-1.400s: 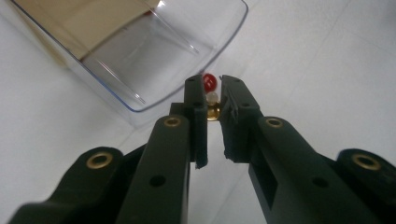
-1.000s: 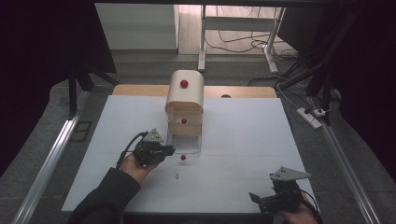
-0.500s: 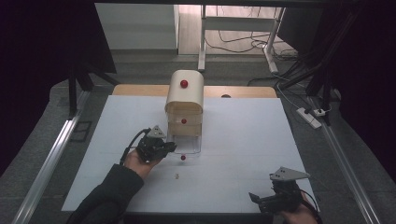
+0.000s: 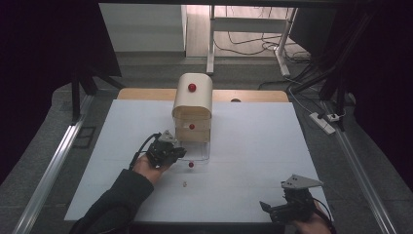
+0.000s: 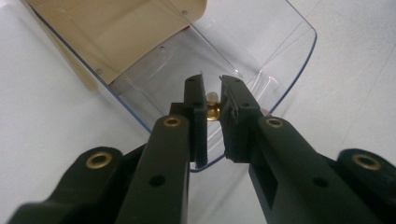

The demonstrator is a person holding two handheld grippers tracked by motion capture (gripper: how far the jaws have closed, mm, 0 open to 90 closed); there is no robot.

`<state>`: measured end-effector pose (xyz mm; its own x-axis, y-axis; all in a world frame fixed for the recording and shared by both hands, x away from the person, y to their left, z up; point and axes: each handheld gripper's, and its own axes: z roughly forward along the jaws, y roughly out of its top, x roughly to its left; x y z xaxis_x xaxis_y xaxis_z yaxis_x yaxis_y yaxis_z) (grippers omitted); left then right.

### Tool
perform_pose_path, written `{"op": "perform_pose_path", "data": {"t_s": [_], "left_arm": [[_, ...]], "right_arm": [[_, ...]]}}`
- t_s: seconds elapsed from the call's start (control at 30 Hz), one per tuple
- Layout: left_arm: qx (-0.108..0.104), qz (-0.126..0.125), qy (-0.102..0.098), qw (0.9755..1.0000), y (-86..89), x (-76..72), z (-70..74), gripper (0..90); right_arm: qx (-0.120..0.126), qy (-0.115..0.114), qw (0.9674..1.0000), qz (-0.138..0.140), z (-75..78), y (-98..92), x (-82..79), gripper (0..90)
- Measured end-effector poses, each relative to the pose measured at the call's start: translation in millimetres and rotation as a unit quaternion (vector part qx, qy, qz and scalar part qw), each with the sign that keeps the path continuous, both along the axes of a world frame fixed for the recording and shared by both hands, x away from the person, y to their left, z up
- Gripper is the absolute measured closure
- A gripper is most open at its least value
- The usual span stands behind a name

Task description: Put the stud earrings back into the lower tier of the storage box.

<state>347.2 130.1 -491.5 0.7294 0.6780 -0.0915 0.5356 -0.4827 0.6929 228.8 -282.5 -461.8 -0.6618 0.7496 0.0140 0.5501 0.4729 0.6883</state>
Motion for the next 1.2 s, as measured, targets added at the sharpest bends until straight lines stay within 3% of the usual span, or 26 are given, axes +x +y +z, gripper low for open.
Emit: {"op": "perform_pose_path", "data": {"t_s": [0.37, 0.7, 1.2], "left_arm": [[0.012, 0.000, 0.004, 0.9999, -2.5, 4.8, -7.6, 76.4], [0.009, 0.005, -0.006, 0.9999, -1.3, 1.5, 0.0, 67.3], [-0.009, -0.003, -0.003, 1.0000, 1.2, -12.0, 11.4, 40.3]], "right_arm": [[0.000, -0.001, 1.0000, 0.000, 0.0, 0.1, -0.2, 0.0], [0.001, -0.002, 1.0000, 0.000, 0.6, -0.4, -0.8, 0.0], [0.006, -0.005, 1.0000, 0.000, 0.9, -0.9, -1.7, 0.0]]}}
